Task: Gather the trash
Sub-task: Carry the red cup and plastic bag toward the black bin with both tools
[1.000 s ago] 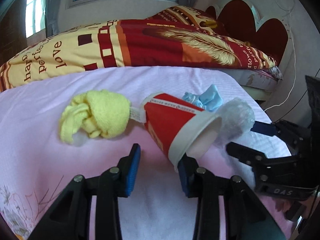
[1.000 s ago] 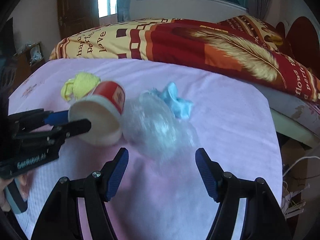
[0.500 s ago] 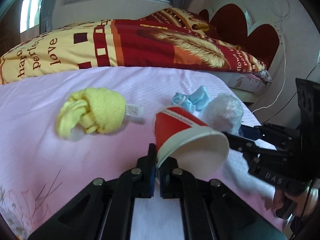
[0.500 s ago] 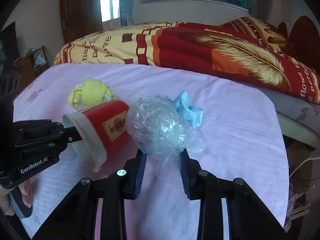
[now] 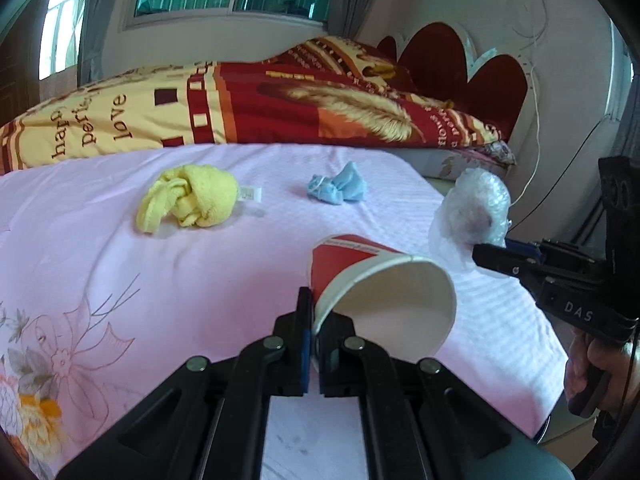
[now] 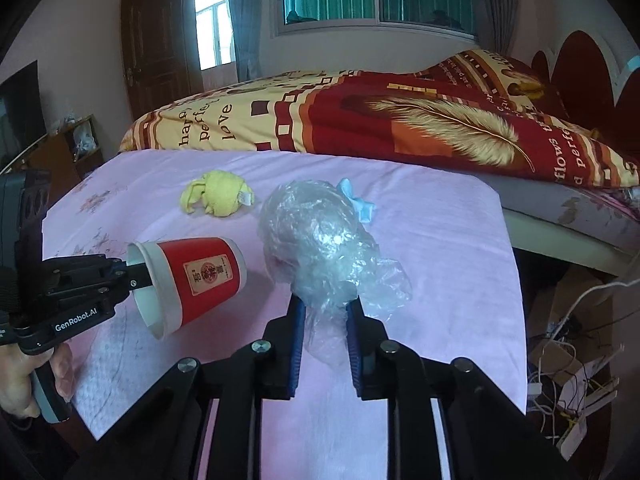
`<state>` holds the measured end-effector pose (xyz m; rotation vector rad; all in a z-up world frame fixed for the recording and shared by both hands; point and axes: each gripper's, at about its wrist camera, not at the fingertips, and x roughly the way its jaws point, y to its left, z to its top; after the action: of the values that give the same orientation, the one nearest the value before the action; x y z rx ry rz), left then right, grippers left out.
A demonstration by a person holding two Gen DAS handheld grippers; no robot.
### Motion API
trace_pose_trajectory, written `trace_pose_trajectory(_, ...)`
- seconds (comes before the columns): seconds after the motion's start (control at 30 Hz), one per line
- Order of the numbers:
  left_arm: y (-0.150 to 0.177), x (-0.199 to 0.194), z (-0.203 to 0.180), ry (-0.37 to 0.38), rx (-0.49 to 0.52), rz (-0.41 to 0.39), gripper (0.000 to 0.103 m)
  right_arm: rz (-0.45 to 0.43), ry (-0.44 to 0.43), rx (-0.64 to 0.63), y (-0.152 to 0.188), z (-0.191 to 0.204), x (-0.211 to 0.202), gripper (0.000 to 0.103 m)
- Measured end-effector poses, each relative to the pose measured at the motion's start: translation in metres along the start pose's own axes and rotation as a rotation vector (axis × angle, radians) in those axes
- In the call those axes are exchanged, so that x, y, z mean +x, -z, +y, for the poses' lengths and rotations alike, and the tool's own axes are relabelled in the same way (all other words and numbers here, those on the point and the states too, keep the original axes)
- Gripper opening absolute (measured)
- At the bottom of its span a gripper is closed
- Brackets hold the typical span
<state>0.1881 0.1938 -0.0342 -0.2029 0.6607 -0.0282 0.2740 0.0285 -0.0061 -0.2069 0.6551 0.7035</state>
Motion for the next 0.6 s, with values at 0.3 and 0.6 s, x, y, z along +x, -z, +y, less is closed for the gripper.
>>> trace_pose_trajectory(0.3,0.007,-0.034,-0.025,0.032,0.022,-0.063,0.003,-0.062,0.026,-0.029,0.024,0.005,-0.054,0.007)
trace_pose_trajectory(0.6,0.016,-0.059,-0.052,0.072,0.036,-0.103,0.003,-0.122,0.071,-0.019,0.045,-0.003,-0.112,0.002)
